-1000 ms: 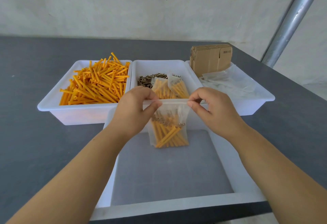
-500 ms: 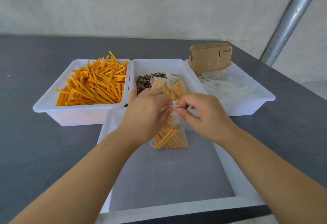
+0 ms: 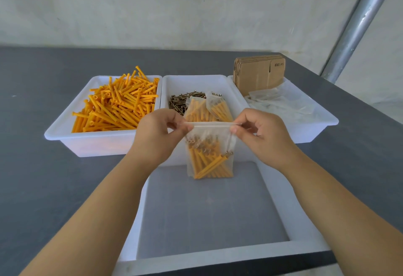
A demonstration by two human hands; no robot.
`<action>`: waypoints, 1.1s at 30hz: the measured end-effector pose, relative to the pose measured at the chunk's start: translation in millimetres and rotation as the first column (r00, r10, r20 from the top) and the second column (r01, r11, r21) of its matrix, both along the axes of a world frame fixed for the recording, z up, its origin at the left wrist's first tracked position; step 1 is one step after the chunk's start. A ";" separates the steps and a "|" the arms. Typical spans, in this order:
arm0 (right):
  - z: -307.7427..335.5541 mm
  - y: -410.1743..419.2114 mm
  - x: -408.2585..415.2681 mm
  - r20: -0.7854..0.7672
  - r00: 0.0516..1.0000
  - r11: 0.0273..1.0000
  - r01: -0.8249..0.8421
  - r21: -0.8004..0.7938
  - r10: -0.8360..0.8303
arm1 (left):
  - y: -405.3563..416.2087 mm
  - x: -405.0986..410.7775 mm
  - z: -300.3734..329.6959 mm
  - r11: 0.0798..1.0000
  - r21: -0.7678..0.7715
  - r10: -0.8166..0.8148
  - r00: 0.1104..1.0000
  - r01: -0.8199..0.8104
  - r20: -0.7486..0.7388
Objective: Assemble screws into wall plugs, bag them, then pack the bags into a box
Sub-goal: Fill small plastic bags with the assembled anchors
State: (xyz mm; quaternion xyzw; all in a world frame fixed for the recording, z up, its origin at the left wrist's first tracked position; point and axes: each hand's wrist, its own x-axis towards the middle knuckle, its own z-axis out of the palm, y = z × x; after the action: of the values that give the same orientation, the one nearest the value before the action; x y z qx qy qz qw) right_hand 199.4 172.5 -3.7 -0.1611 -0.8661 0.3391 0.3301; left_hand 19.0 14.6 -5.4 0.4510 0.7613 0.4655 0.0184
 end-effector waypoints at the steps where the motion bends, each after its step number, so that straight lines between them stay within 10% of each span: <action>1: -0.1 0.5 0.7 -0.003 1.000 1.000 0.001 -0.022 -0.001 | -0.6 -0.8 -0.4 1.000 0.003 0.000 1.000 0.000 0.027; 12: -7.8 -1.6 -6.7 0.306 0.934 0.926 -0.058 -0.373 0.182 | 0.6 -4.3 -7.1 0.996 0.087 -0.006 0.924 -0.029 0.382; 16: 3.4 3.1 -15.3 0.213 0.977 0.921 0.096 -0.377 -0.015 | 0.1 -6.0 -11.5 0.985 0.109 0.082 0.922 -0.132 0.378; 23: 45.3 37.5 -54.7 -0.062 0.968 0.538 0.081 -0.839 -0.242 | 10.3 2.7 -19.9 0.992 0.073 0.098 0.994 -0.101 0.046; 27: 50.6 57.2 -86.2 0.050 0.975 0.313 0.117 -0.943 -0.216 | 11.1 2.5 -22.6 0.993 0.007 0.119 0.993 -0.119 -0.021; 30: 44.0 59.9 -82.2 0.332 0.939 0.541 0.326 -0.775 -0.091 | 11.7 9.1 -26.2 0.982 -0.187 -0.015 0.985 -0.018 -0.172; 33: 39.6 63.6 -56.5 0.490 0.803 0.876 0.460 -0.147 -0.339 | 14.3 10.9 -26.9 0.940 -0.342 -0.089 0.977 0.018 -0.193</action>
State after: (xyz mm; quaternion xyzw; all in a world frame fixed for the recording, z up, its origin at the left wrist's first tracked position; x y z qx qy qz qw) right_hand 142.9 236.0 36.0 -0.4570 -0.8124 0.3243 0.1612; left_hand 29.8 29.0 -32.3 0.5077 0.8149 0.2780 0.0294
